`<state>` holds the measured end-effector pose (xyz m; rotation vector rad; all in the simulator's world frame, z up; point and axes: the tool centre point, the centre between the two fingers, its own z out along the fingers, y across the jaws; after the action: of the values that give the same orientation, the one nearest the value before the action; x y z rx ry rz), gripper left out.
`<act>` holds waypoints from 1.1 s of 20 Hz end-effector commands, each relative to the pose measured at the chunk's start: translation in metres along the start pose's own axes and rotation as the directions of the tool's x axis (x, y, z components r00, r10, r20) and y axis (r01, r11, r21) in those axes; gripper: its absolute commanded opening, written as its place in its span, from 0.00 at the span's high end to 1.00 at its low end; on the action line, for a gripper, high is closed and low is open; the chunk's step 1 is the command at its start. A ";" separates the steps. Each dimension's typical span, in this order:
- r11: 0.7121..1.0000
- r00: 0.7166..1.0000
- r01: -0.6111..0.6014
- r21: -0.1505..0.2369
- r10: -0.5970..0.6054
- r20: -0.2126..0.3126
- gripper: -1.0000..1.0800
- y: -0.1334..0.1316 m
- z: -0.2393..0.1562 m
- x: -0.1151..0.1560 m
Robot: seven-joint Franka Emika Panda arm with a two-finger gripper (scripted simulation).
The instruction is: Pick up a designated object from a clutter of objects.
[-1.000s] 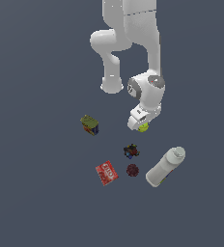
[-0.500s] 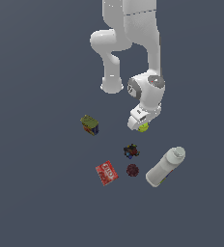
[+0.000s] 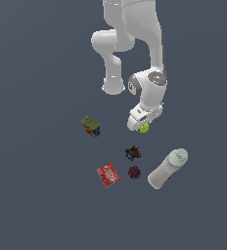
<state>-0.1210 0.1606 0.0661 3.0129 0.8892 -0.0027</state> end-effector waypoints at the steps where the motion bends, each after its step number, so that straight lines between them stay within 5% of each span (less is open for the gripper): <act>1: 1.000 1.000 0.000 0.000 0.000 -0.002 1.00 0.009 -0.013 0.002; 22: 1.000 1.000 0.002 0.005 -0.002 -0.004 1.00 0.136 -0.183 0.031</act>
<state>-0.0284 0.0704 0.2348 3.0180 0.8930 -0.0006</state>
